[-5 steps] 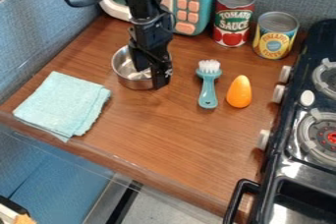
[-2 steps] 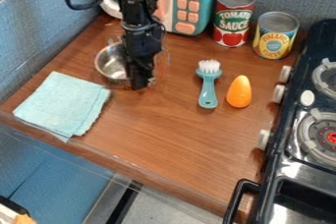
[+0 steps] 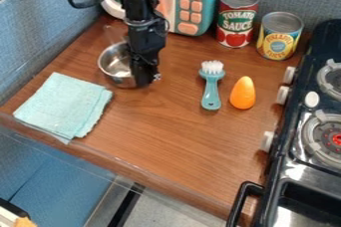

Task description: Move the silver pot to the right of the white cloth

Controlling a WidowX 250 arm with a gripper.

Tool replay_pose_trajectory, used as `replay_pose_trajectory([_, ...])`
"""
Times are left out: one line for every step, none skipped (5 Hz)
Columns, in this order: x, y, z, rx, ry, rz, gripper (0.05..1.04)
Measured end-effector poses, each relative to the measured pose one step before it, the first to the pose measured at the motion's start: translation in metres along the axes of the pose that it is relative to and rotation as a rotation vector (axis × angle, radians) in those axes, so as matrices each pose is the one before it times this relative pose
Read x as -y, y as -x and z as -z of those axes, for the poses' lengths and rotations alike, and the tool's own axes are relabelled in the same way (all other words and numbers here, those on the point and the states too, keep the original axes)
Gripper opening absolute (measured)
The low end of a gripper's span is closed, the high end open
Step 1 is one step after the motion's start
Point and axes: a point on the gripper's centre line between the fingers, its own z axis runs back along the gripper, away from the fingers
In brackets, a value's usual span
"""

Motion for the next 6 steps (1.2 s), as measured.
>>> replay_pose_trajectory([0.03167,-0.02301,-0.02512,0.0876,-0.0114,0.078,0.082])
replay_pose_trajectory([0.03915,-0.00618,-0.01628,0.0253,-0.0347,0.0908,0.074])
replay_pose_trajectory([0.03944,0.00969,0.00498,-0.0536,-0.0058,0.0396,0.074])
replay_pose_trajectory([0.02559,0.01632,0.00127,-0.0304,-0.0251,-0.0265,0.073])
replay_pose_trajectory([0.01533,0.01723,0.01107,-0.0317,0.0216,-0.0813,0.073])
replay_pose_trajectory([0.00646,0.00076,0.01714,-0.0339,0.0212,-0.0651,0.073])
